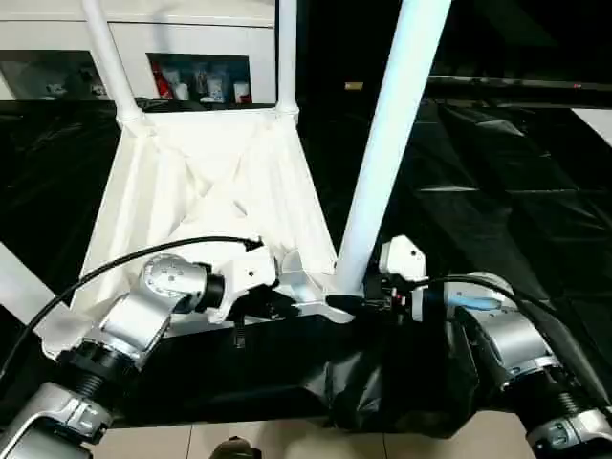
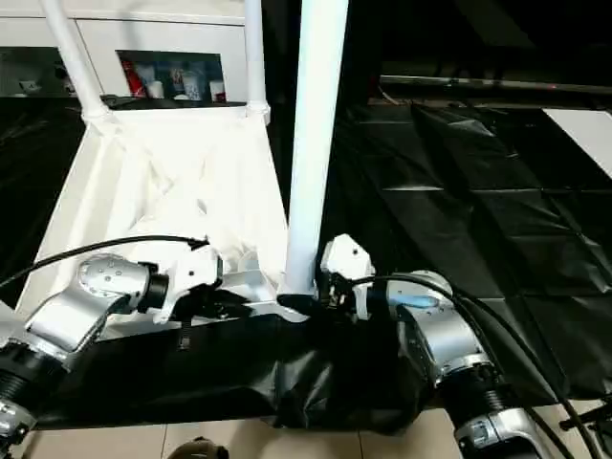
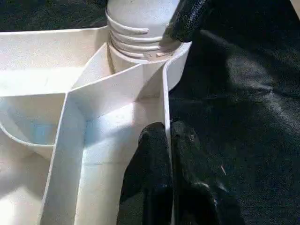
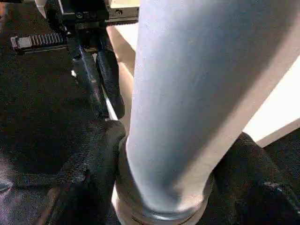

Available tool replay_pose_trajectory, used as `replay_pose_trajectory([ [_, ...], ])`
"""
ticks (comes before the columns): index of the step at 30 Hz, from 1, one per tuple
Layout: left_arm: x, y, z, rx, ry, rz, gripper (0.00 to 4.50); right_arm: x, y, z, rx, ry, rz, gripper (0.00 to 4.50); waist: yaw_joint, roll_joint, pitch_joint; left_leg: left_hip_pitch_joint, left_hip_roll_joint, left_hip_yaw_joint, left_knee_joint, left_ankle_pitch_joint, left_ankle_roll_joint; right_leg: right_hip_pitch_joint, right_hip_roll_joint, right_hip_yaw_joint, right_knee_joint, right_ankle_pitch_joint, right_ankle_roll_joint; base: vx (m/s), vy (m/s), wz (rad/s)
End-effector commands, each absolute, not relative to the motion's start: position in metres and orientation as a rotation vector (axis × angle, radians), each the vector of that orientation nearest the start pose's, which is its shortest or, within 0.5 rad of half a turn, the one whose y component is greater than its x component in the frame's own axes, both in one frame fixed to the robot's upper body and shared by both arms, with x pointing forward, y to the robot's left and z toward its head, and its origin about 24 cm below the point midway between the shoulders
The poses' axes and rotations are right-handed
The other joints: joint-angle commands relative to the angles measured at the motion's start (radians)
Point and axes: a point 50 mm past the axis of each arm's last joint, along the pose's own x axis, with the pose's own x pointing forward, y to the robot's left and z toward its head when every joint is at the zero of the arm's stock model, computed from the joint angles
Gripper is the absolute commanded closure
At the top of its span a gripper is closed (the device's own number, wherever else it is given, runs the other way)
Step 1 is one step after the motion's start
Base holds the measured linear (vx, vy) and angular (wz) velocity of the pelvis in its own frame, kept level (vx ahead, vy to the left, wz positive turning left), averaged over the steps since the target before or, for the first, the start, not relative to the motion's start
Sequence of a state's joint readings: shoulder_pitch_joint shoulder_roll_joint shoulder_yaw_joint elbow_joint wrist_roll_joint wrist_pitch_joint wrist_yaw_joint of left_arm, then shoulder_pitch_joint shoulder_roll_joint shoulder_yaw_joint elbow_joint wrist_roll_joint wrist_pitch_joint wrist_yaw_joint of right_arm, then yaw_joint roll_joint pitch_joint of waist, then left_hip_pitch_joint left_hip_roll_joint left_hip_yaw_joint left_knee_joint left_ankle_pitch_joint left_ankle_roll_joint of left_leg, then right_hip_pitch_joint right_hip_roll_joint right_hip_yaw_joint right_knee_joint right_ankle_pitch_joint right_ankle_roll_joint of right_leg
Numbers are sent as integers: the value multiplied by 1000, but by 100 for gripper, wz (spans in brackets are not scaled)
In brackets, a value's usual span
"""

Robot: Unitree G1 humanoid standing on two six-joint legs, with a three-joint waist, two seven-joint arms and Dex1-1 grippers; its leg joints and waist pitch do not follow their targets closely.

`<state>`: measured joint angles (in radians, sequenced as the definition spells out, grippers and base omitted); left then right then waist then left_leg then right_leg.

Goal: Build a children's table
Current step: Rotate leg to tighten

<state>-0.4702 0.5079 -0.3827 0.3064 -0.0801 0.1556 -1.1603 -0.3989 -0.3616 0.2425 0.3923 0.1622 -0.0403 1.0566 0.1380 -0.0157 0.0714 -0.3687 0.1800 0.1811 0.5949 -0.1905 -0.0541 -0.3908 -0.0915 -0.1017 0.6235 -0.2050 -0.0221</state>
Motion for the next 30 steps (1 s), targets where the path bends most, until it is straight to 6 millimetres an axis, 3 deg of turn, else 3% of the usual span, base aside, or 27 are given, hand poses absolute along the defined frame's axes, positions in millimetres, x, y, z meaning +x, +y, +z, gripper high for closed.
replay_pose_trajectory([
  [1,297,131,62,484,355,-1311,450,296,-130,42,-211,206,1160,199,-16,2,-48,13,64,-22,-86,-218,30,38,-79,72,-84,-226,-200,0,0,0],
  [2,307,124,60,461,345,-1185,450,307,-128,34,-165,230,984,199,-19,2,-44,16,63,-24,-89,-245,15,35,-78,71,-91,-271,-194,0,0,0],
  [5,314,112,57,409,350,-1078,450,312,-120,21,-139,282,841,200,-36,1,-42,16,60,-31,-92,-292,-25,37,-86,70,-99,-389,-166,0,0,0],
  [7,316,109,57,404,351,-1056,450,312,-118,19,-141,292,820,200,-42,-4,-42,17,58,-30,-92,-297,-16,35,-84,73,-106,-403,-150,0,0,0],
  [9,323,93,52,397,364,-964,450,317,-101,10,-106,345,687,200,-50,0,-38,15,57,-29,-95,-278,-9,31,-79,75,-107,-385,-151,0,0,0],
  [11,325,73,49,370,374,-924,450,323,-81,8,-17,376,587,200,-58,1,-36,20,53,-34,-99,-315,-22,34,-83,71,-116,-473,-133,0,0,0],
  [14,326,64,49,372,367,-926,450,326,-69,14,16,353,596,200,-53,3,-41,23,56,-33,-102,-293,-10,34,-83,73,-120,-414,-123,0,0,0],
  [17,325,53,53,376,335,-968,450,330,-60,26,55,297,657,128,-56,3,-40,20,56,-33,-105,-303,4,35,-81,73,-116,-383,-135,0,0,0],
  [19,325,53,53,378,335,-973,450,331,-60,28,57,285,672,128,-54,3,-40,18,56,-31,-104,-281,12,36,-81,75,-114,-354,-142,0,0,0],
  [25,323,68,55,376,326,-1033,450,335,-79,40,10,227,734,76,-51,-1,-39,15,55,-27,-102,-236,40,39,-82,75,-115,-345,-149,0,0,0],
  [29,315,86,59,385,291,-1178,450,326,-99,42,-153,231,947,76,-48,-4,-42,9,54,-24,-97,-184,70,46,-79,73,-108,-273,-163,0,0,0],
  [30,312,90,61,382,286,-1221,450,323,-103,43,-175,233,993,76,-49,-10,-43,9,56,-23,-96,-174,75,46,-80,74,-105,-261,-164,0,0,0],
])
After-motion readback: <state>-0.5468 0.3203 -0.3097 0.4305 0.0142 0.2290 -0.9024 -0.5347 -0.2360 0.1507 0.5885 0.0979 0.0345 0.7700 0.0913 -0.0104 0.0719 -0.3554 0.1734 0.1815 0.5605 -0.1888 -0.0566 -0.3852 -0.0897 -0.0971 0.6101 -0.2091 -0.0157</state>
